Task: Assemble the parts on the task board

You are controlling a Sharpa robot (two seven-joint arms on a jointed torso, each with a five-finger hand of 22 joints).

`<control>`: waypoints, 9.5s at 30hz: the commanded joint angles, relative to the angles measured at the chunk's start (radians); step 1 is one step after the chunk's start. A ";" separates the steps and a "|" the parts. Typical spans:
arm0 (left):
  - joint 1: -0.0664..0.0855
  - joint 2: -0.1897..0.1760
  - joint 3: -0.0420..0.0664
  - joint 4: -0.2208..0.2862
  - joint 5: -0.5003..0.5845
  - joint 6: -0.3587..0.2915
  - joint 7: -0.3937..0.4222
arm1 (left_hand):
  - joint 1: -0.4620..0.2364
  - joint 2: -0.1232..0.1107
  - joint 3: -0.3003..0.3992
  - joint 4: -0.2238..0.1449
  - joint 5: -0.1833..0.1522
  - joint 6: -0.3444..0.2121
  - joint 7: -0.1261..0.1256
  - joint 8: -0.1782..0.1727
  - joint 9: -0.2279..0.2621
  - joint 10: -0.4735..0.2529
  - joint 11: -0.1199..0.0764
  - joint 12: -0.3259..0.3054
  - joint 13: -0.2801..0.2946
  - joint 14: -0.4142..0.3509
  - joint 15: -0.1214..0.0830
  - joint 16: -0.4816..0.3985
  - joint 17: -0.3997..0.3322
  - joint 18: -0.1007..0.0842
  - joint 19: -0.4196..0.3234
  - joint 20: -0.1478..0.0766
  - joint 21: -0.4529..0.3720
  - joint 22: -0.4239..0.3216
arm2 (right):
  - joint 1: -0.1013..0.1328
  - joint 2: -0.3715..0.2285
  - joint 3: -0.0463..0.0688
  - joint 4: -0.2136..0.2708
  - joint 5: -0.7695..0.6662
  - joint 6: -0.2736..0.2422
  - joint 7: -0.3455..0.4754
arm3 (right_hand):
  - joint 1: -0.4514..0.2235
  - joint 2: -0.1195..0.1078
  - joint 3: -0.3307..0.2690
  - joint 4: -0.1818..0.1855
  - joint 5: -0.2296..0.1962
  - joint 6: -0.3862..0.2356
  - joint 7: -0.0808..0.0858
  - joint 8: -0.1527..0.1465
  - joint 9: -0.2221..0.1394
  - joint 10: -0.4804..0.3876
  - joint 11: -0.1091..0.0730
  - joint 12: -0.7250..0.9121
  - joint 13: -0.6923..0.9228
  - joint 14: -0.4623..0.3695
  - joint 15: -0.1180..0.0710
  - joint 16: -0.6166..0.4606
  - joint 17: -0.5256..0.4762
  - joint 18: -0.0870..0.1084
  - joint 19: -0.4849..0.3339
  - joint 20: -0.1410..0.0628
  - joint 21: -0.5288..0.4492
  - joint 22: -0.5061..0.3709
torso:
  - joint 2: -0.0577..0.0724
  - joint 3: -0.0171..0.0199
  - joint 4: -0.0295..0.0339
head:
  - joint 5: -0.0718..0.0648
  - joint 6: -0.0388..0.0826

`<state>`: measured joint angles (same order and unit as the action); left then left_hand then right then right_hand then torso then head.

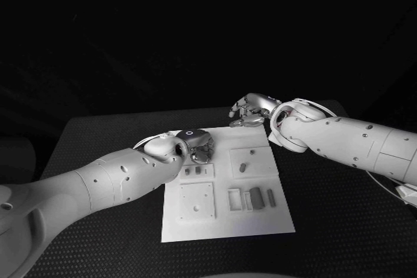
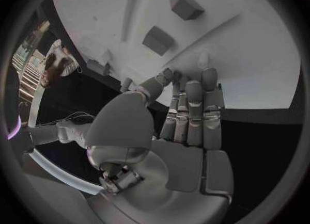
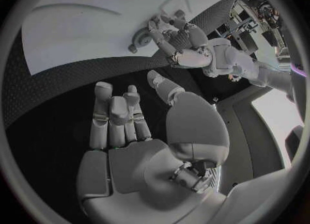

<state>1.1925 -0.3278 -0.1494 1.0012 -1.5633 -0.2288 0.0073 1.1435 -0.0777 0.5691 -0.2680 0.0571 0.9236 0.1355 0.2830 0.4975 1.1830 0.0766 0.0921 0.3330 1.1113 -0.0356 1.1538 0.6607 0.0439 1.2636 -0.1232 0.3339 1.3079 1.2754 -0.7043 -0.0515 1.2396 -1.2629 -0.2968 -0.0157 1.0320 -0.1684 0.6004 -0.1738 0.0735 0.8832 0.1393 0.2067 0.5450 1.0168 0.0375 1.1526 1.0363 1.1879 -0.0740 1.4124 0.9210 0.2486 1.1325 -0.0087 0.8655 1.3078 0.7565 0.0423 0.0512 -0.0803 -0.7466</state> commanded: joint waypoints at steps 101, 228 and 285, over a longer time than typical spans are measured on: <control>0.027 -0.188 0.036 0.148 0.090 0.046 0.018 | 0.035 0.056 0.079 -0.010 0.005 0.090 -0.012 0.035 0.010 0.108 -0.029 0.006 0.036 0.086 -0.028 0.010 -0.001 0.043 0.040 -0.034 0.010 0.018 | 0.000 -0.011 0.000 -0.009 0.003 0.005 0.009 | -0.004 0.006 0.000 0.000 0.005 -0.010 0.015 0.000 -0.001 -0.001 0.004 0.005 -0.003 0.002 0.008 -0.003 0.002 0.013 0.003 -0.003 -0.006 0.019 | 0.000 -0.0008 -0.0003 | 0.017 0.002; 0.007 -0.153 0.016 0.098 0.070 0.068 0.012 | 0.023 0.018 0.065 -0.011 0.000 -0.036 0.014 -0.030 -0.017 0.069 -0.015 -0.023 0.045 0.069 -0.016 0.008 0.014 0.043 0.040 -0.027 -0.007 0.021 | 0.000 -0.011 0.000 -0.009 0.003 0.007 0.010 | -0.004 0.006 -0.001 -0.001 0.005 -0.013 0.016 0.000 -0.002 -0.001 0.005 0.007 -0.005 0.003 0.008 -0.003 0.002 0.013 0.004 -0.003 -0.006 0.019 | 0.000 -0.0005 0.0004 | 0.001 -0.011; 0.027 -0.410 0.067 0.236 1.085 0.052 0.246 | -0.115 0.022 -0.041 -0.015 0.002 -0.058 0.030 0.012 0.034 -0.019 0.040 -0.024 0.037 -0.154 0.102 -0.493 -0.148 -0.018 -0.270 0.090 -0.270 -0.251 | -0.058 -0.169 -0.040 0.142 -0.392 0.025 -0.019 | 0.074 0.021 0.036 -0.092 0.006 0.029 0.020 0.054 0.012 0.089 0.052 -0.898 -0.704 0.043 0.052 -0.174 -0.097 0.013 -0.015 0.028 -0.116 0.006 | -0.002 -0.0025 0.0024 | -0.008 0.009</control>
<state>1.2186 -0.7371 -0.0829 1.2334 -0.5263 -0.2006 0.2168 1.0352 -0.0593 0.5301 -0.2788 0.0577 0.8725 0.1633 0.2895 0.5298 1.1699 0.1146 0.0677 0.3713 0.9536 0.0650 0.6651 0.5110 0.0301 0.9945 -0.0372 0.0627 1.0583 1.2199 -0.8731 -0.0911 1.3758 -1.5616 -0.2807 -0.0172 1.1016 -0.1456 0.6417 -0.2650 0.0735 0.9189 0.1606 0.2613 0.5587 1.1065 0.0836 0.2589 0.3352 1.2280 -0.0209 1.2446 0.8256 0.2415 1.1129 0.0214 0.7533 1.3081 0.7544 0.0393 0.0545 -0.0881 -0.7380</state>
